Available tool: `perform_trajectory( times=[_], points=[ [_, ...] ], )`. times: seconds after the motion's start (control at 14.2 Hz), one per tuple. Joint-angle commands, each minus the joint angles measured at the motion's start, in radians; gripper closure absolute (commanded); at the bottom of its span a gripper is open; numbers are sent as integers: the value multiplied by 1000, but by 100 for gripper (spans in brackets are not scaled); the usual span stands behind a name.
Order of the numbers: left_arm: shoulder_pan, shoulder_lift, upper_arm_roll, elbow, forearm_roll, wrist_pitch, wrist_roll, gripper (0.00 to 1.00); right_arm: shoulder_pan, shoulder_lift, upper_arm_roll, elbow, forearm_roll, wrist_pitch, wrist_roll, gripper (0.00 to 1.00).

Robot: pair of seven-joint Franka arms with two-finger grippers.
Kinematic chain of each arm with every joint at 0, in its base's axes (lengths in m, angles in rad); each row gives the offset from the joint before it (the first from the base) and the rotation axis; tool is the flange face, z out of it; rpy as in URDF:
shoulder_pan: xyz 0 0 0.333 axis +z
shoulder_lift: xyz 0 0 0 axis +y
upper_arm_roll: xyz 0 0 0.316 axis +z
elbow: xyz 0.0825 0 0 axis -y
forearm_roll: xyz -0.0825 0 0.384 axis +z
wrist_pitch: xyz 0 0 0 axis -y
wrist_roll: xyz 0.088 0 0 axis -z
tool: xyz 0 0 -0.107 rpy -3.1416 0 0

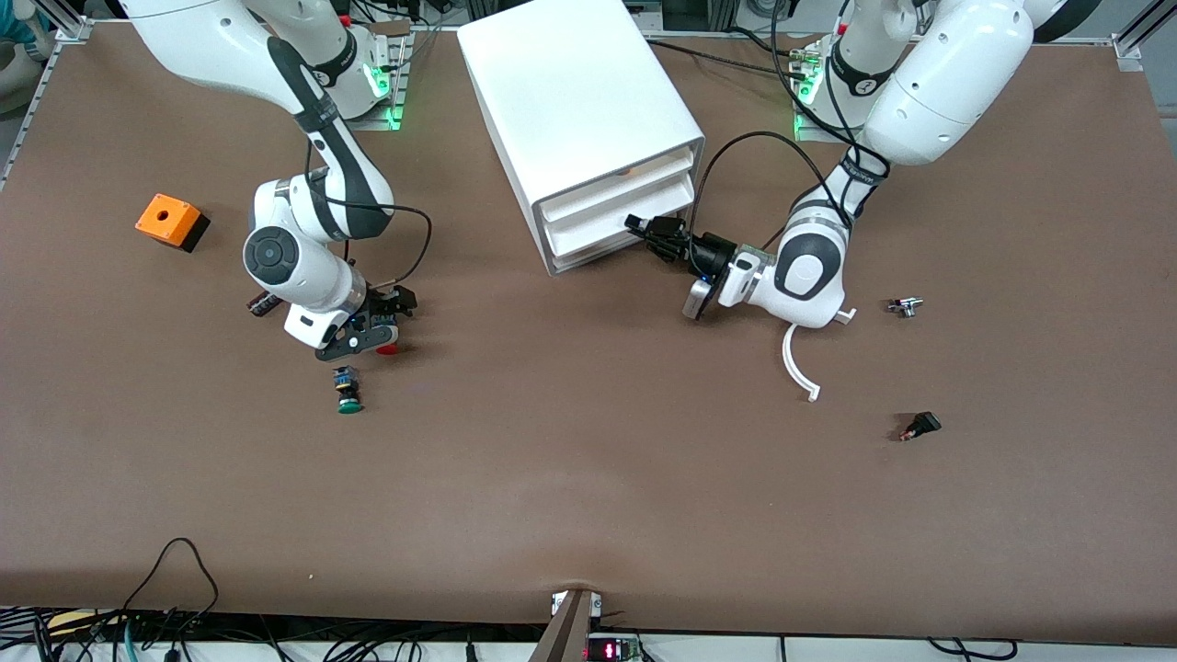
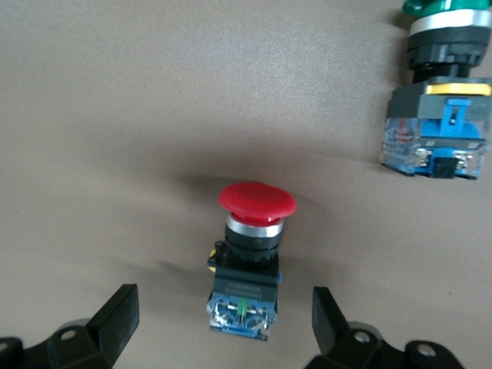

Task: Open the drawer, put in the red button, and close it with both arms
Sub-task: 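Pull the drawer open with the left gripper while the right gripper grasps the button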

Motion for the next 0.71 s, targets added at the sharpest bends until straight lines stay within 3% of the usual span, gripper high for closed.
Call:
perform_trajectory(
  times=[0.0,0.64],
  points=[
    [-6,0,36,71,45,31,-90,100,-8,8,1,-19,-1,33,-36,1],
    [4,29,110,170,161,32,-142,100,-17,8,-2,-39,2,30,-35,29]
  ],
)
